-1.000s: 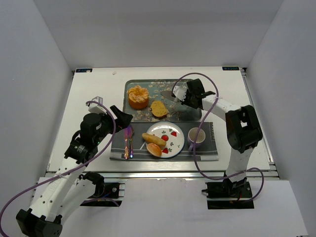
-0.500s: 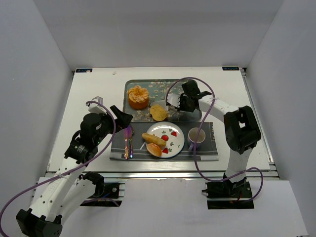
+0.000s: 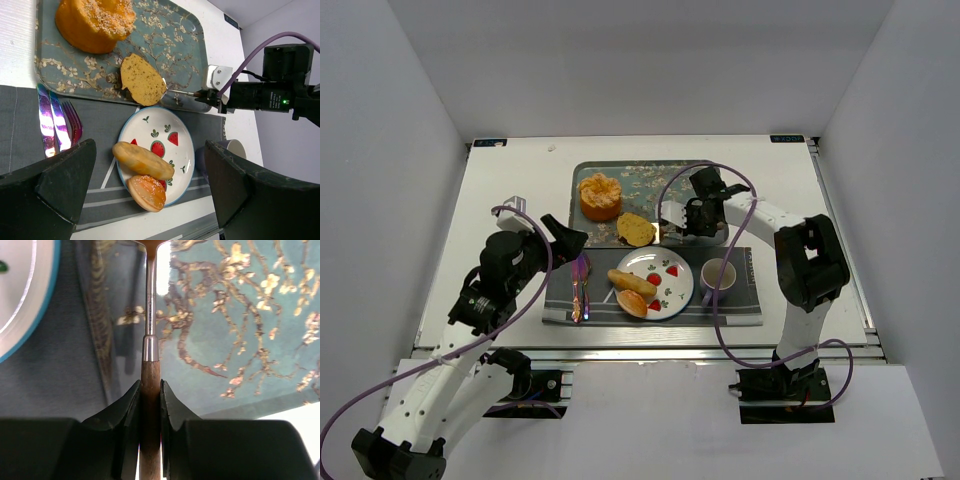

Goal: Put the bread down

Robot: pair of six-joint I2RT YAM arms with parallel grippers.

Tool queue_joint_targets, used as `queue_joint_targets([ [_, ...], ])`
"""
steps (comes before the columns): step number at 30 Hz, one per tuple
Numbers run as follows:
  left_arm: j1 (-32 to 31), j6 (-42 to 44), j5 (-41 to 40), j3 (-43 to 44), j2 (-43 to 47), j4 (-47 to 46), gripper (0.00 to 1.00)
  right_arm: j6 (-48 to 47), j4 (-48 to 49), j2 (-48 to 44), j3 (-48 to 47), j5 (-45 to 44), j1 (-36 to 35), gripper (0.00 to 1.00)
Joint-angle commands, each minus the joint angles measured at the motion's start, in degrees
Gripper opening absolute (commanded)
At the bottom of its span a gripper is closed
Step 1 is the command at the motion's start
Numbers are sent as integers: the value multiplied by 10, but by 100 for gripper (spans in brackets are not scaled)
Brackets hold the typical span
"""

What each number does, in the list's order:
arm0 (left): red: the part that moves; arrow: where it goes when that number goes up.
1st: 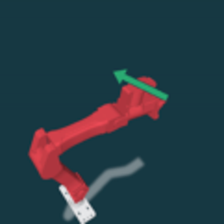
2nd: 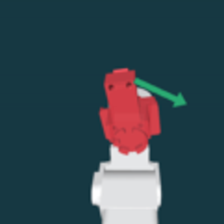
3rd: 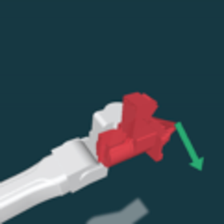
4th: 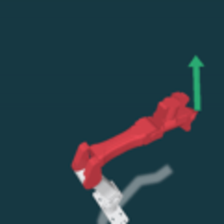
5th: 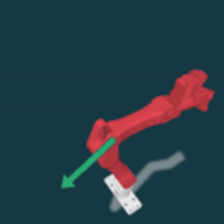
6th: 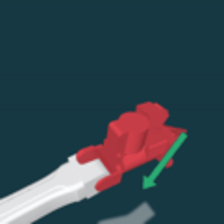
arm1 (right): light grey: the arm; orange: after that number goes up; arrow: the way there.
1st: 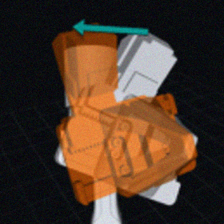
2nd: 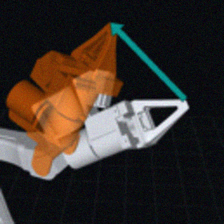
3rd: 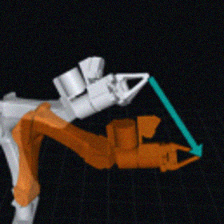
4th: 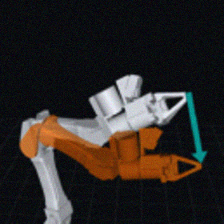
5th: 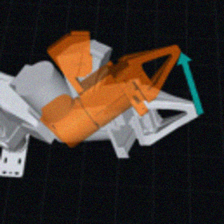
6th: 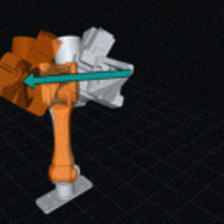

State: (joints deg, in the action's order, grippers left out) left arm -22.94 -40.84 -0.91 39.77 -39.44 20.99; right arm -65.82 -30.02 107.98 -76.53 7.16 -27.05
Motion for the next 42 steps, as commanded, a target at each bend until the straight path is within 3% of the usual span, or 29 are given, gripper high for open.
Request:
queue_joint_targets([
  [1,3,-1,-4,-8,7,0,98,3,-49,-8,-26,28,2,0],
  [8,2,2,-8,2,3,8,98,79,-100,41,-85,80,13,0],
  [21,3,3,-5,7,-4,5,98,125,-62,16,-83,134,60,0],
  [31,3,4,2,5,-17,-11,98,74,-30,-67,-23,138,64,0],
  [42,3,4,6,0,-18,-14,98,-47,38,-208,146,119,65,0],
])
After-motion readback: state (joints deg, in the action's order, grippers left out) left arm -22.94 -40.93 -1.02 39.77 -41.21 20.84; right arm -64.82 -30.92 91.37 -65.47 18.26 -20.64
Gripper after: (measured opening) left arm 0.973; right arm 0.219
